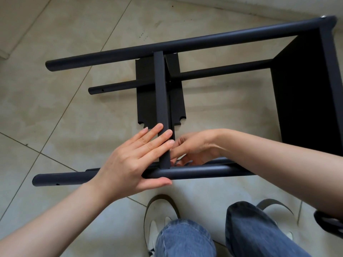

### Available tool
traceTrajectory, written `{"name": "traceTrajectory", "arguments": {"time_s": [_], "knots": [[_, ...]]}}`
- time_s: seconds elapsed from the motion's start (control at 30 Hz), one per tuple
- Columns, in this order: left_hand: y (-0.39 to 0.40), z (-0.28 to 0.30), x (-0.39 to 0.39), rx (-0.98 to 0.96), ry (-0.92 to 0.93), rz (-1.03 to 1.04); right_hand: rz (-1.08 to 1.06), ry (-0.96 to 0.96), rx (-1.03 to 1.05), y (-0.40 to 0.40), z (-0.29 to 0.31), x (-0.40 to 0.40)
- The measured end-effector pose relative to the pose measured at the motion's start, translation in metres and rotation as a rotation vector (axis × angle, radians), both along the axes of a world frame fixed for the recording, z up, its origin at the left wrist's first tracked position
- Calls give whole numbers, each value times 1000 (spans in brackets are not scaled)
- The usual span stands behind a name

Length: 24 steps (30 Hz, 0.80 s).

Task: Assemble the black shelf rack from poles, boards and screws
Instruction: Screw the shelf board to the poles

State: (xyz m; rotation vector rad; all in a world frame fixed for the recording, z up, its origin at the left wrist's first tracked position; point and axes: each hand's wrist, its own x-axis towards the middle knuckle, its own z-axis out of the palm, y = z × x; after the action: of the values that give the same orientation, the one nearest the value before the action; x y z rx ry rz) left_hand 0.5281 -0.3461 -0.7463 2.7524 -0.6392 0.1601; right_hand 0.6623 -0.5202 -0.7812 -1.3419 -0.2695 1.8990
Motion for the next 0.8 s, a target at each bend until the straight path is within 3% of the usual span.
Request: {"name": "traceTrajectory", "arguments": {"time_s": [0.8], "knots": [[-1,3,0,10,-5,3,14,-59,-22,0,2,-1]]}}
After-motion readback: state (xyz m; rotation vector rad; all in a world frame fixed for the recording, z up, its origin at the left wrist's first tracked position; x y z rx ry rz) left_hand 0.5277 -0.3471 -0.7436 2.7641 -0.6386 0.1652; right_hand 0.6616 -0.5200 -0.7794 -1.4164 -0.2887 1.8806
